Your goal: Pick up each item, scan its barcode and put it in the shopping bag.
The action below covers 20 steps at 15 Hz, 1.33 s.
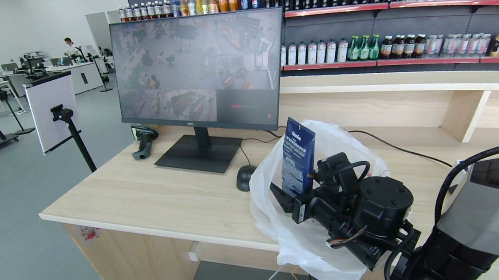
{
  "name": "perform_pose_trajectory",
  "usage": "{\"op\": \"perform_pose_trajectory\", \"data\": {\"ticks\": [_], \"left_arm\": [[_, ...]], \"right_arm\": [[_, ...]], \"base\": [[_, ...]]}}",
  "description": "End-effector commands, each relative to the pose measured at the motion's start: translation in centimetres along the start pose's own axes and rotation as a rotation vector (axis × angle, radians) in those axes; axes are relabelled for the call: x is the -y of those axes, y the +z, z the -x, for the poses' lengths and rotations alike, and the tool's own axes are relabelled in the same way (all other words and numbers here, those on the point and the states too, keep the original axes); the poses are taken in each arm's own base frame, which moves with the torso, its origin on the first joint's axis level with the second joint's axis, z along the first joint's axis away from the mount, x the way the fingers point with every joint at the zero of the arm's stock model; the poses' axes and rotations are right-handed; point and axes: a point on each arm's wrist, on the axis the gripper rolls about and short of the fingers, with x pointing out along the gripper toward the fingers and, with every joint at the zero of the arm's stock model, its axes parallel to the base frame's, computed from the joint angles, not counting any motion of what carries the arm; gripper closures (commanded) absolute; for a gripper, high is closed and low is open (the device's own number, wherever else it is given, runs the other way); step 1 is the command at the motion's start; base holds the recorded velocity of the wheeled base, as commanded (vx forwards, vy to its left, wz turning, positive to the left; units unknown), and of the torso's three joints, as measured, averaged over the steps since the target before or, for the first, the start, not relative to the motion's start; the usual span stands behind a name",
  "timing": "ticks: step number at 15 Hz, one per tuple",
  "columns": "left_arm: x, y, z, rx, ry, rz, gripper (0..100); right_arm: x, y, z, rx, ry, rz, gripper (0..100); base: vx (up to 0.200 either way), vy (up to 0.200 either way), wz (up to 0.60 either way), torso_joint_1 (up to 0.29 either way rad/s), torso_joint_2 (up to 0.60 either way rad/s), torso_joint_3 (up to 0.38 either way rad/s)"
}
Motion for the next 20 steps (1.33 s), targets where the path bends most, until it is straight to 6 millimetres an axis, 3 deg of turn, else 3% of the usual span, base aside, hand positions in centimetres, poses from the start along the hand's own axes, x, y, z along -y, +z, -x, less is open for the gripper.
{"op": "perform_pose_trajectory", "data": {"ticks": [1,4,7,11,13,17,20], "left_arm": [[0.0,0.0,0.0,-0.002,0.003,0.003,0],[0.0,0.0,0.0,-0.002,0.003,0.003,0],[0.0,0.0,0.0,-0.002,0.003,0.001,0],[0.0,0.0,0.0,-0.003,0.003,0.001,0],[0.0,0.0,0.0,-0.003,0.003,0.001,0],[0.0,0.0,0.0,-0.003,0.003,0.003,0],[0.0,0.0,0.0,-0.003,0.003,0.003,0]], "right_arm": [[0.1,0.6,0.2,0.019,0.000,-0.006,0],[0.2,0.9,0.8,0.017,0.000,-0.005,0],[1.7,2.4,1.2,0.058,-0.042,-0.020,0],[2.2,4.5,3.0,0.104,-0.046,-0.040,0],[2.5,5.7,5.3,0.117,-0.040,-0.035,0],[3.0,7.2,7.9,0.153,-0.040,-0.043,0],[3.1,7.7,8.5,0.170,-0.040,-0.050,0]], "base": [[0.000,0.000,0.00,0.000,0.00,0.000],[0.000,0.000,0.00,0.000,0.00,0.000],[0.000,0.000,0.00,0.000,0.00,0.000],[0.000,0.000,0.00,0.000,0.00,0.000],[0.000,0.000,0.00,0.000,0.00,0.000],[0.000,0.000,0.00,0.000,0.00,0.000],[-0.200,0.000,0.00,0.007,0.00,0.002]]}}
